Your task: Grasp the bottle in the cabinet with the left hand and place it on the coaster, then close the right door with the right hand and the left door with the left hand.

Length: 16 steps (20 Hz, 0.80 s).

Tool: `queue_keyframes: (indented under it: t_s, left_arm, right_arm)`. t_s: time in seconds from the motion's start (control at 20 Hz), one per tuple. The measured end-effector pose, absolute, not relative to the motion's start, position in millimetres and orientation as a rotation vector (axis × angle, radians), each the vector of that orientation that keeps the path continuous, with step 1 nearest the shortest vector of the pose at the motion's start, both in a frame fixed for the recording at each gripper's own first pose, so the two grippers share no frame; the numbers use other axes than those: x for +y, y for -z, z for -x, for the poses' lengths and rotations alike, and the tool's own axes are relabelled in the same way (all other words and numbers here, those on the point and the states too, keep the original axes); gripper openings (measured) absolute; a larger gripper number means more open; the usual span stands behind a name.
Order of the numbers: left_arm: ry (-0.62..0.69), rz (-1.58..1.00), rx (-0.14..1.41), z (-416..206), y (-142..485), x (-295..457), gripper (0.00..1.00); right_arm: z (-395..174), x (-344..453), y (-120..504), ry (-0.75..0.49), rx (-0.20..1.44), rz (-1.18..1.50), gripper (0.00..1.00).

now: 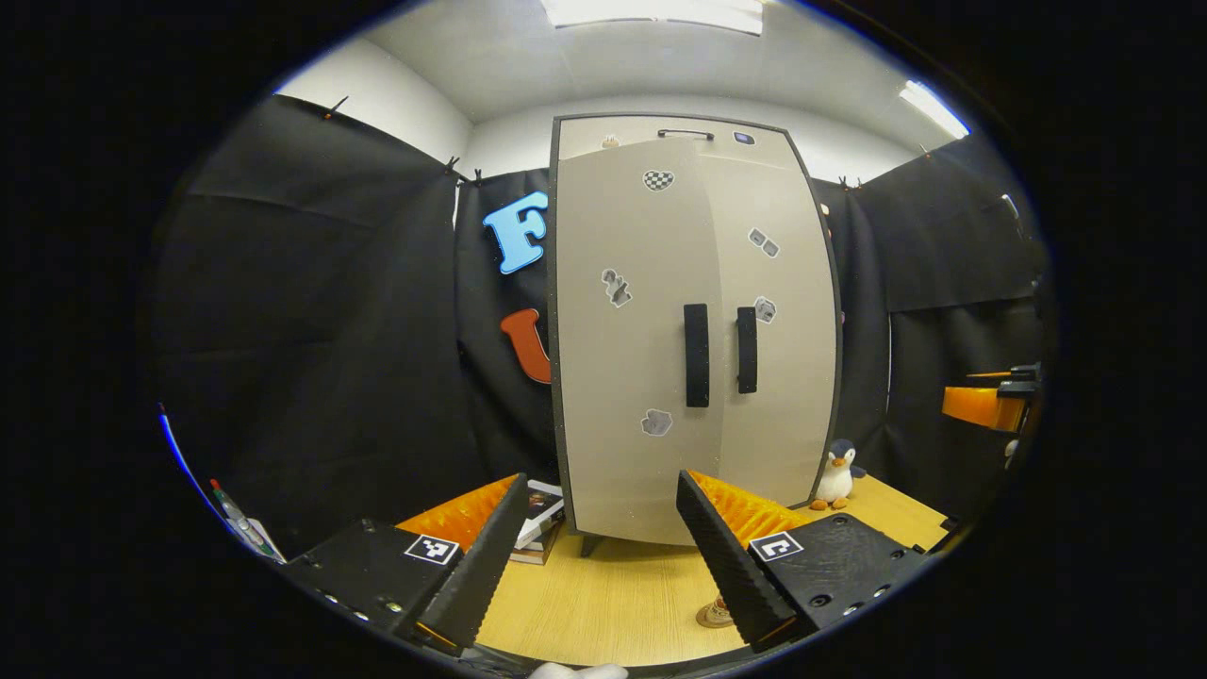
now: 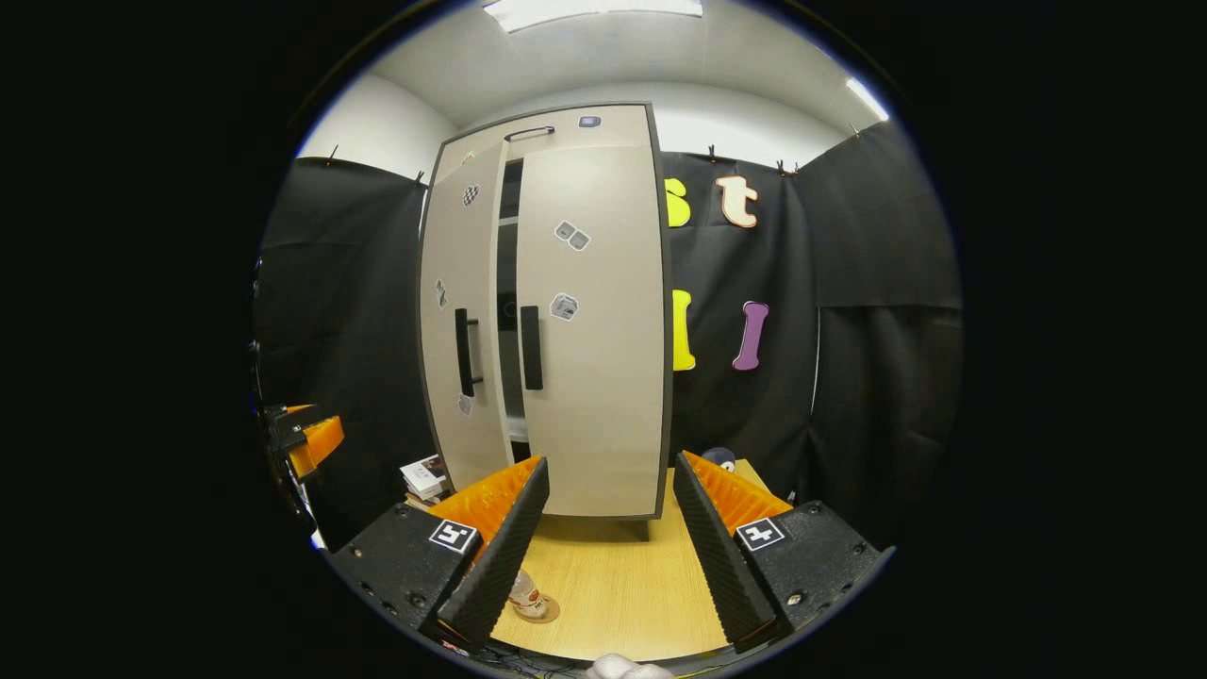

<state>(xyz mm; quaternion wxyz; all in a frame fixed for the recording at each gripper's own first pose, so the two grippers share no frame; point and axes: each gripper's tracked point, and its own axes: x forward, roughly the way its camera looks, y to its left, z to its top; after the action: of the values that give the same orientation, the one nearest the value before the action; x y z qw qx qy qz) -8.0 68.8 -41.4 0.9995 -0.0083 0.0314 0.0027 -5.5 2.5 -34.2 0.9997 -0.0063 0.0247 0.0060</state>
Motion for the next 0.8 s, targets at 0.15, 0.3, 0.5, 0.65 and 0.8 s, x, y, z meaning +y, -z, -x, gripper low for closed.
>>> queue_keyframes:
  t_s: [0.15, 0.3, 0.5, 0.65, 0.8]
  left_arm:
    - [0.002, 0.012, 0.056, 10, 40, 68, 0.96]
    - [0.005, 0.009, 0.055, 9, 40, 69, 0.96]
    - [0.002, -0.001, 0.059, 11, 41, 74, 0.96]
    - [0.003, -0.001, 0.060, 14, 42, 77, 0.95]
    - [0.006, 0.007, 0.058, 13, 40, 81, 0.96]
  right_arm:
    - [10, -2, 36, 0.006, 0.049, 0.026, 0.82]
    - [11, -3, 36, 0.017, 0.050, 0.024, 0.82]
    - [11, 3, 37, 0.013, 0.055, 0.022, 0.82]
    - [12, 9, 38, 0.010, 0.057, 0.025, 0.82]
    - [13, 15, 38, 0.003, 0.061, 0.030, 0.82]
